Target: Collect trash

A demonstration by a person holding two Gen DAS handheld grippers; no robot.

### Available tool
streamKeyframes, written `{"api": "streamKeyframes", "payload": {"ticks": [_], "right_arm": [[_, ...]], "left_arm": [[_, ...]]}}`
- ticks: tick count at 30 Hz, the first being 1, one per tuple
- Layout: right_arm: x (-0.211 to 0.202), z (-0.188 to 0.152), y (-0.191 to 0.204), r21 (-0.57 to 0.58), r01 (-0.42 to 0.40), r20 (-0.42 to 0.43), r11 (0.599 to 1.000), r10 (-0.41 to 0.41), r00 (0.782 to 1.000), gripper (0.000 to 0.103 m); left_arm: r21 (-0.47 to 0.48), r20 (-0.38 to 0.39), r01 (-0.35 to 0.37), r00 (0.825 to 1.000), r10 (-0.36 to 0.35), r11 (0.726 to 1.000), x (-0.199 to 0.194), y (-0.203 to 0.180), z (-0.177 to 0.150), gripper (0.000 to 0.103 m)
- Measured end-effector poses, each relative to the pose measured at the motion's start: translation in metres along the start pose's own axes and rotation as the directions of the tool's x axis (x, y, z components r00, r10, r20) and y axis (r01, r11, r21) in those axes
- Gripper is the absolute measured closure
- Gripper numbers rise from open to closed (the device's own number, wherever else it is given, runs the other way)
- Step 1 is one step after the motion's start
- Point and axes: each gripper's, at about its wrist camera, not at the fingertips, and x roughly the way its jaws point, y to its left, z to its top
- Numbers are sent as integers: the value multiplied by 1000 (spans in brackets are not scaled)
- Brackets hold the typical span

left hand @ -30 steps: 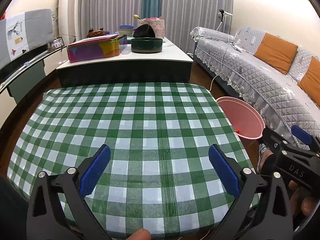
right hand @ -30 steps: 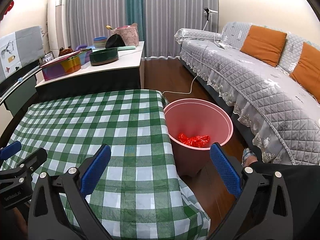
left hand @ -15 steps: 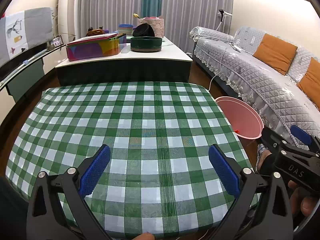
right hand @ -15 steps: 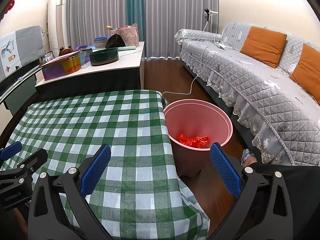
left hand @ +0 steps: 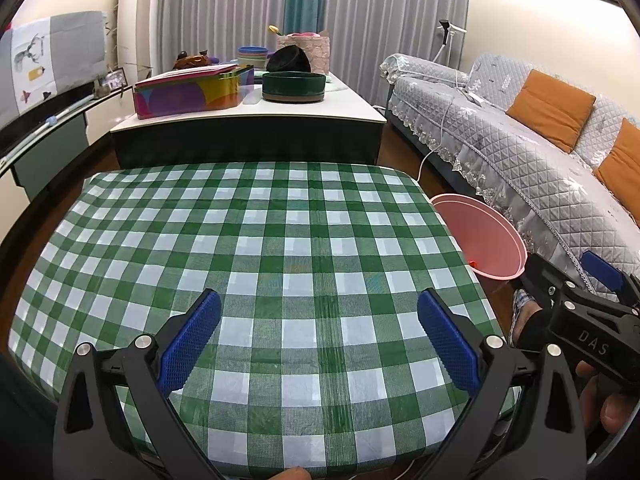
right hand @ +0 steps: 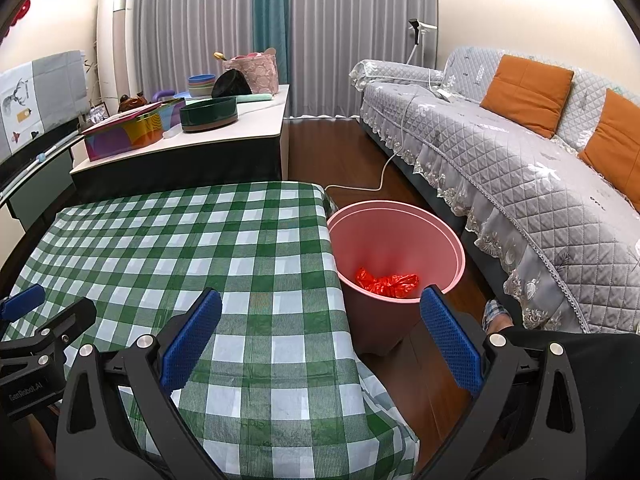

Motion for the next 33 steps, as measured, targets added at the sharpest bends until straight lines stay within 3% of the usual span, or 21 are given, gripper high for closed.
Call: {"api": "streamKeyframes", "payload": {"ticks": [23,33], "right_arm": [[0,-1,0,-1,1,1,1000,-1,1000,5],[0,-1,1,1,0,1,1000,0,1000,5]], "left_arm": [[-17,21,29,999,-28,999,0,-1,-1,8],[-9,-4,-9,1000,9,1000,7,1,-1,8]]}}
